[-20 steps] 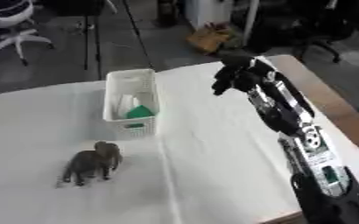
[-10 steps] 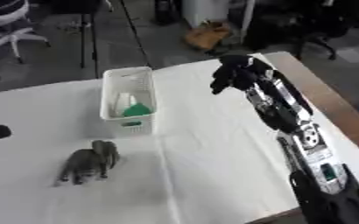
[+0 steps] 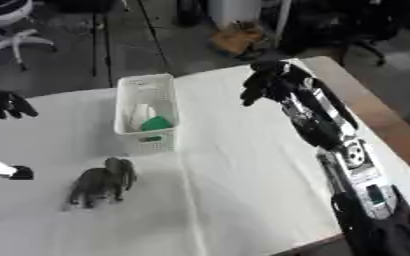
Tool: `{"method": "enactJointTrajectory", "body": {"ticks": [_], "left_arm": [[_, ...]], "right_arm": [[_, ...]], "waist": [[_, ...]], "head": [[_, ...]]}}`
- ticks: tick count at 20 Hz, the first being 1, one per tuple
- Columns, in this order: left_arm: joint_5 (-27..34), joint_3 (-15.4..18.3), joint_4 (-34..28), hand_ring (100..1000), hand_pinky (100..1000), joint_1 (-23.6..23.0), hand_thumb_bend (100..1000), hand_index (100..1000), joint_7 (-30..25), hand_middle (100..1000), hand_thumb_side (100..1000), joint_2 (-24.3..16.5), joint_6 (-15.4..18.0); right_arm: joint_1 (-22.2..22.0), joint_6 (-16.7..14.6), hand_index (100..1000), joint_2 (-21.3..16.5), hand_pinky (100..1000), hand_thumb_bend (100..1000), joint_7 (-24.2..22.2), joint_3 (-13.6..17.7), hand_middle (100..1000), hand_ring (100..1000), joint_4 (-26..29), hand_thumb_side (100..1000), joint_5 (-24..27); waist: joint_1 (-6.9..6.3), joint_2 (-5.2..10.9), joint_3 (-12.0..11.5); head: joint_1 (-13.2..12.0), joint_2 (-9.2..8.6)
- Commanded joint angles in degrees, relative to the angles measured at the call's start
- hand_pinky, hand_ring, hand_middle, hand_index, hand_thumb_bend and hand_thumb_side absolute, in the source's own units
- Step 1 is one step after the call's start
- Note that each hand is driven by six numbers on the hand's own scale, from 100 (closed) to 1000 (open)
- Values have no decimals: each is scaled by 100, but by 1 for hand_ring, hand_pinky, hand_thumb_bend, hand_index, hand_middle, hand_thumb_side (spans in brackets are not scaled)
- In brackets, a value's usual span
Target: Pick up objects on the table and place them in the box.
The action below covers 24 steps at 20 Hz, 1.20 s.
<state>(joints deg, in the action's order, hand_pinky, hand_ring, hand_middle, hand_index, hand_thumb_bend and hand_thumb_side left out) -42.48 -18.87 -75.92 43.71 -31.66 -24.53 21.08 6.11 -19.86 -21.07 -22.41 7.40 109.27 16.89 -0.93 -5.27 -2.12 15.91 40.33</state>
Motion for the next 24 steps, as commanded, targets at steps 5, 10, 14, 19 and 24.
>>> {"method": "enactJointTrajectory", "body": {"ticks": [5, 10, 14, 19, 24], "left_arm": [[94, 114, 716, 626, 620, 193, 857, 772, -582, 654, 529, 378, 276], [580, 65, 1045, 620, 613, 193, 861, 769, -751, 638, 529, 685, 77], [825, -20, 1008, 629, 622, 215, 851, 765, -943, 632, 512, 684, 43], [591, -73, 853, 646, 641, 259, 845, 766, -1199, 645, 464, 637, 153], [234, -81, 846, 664, 653, 256, 895, 793, -1265, 662, 410, 669, 285]], "right_arm": [[63, -2, 846, -155, 596, 100, -11, 27, 646, 632, 45, 644, 10], [60, -4, 846, -147, 596, 100, -10, 24, 646, 632, 47, 645, 12], [60, -3, 846, -146, 596, 100, -14, 20, 646, 632, 46, 645, 12], [57, -3, 846, -144, 595, 100, -16, 17, 646, 631, 43, 646, 12], [59, -3, 846, -143, 595, 100, -18, 15, 646, 631, 44, 646, 13]], "waist": [[-52, 159, -8], [-36, 158, 1], [-36, 158, 4], [-35, 160, 3], [-33, 160, 2]], "head": [[38, 73], [48, 85], [56, 86], [59, 91], [68, 92]]}}
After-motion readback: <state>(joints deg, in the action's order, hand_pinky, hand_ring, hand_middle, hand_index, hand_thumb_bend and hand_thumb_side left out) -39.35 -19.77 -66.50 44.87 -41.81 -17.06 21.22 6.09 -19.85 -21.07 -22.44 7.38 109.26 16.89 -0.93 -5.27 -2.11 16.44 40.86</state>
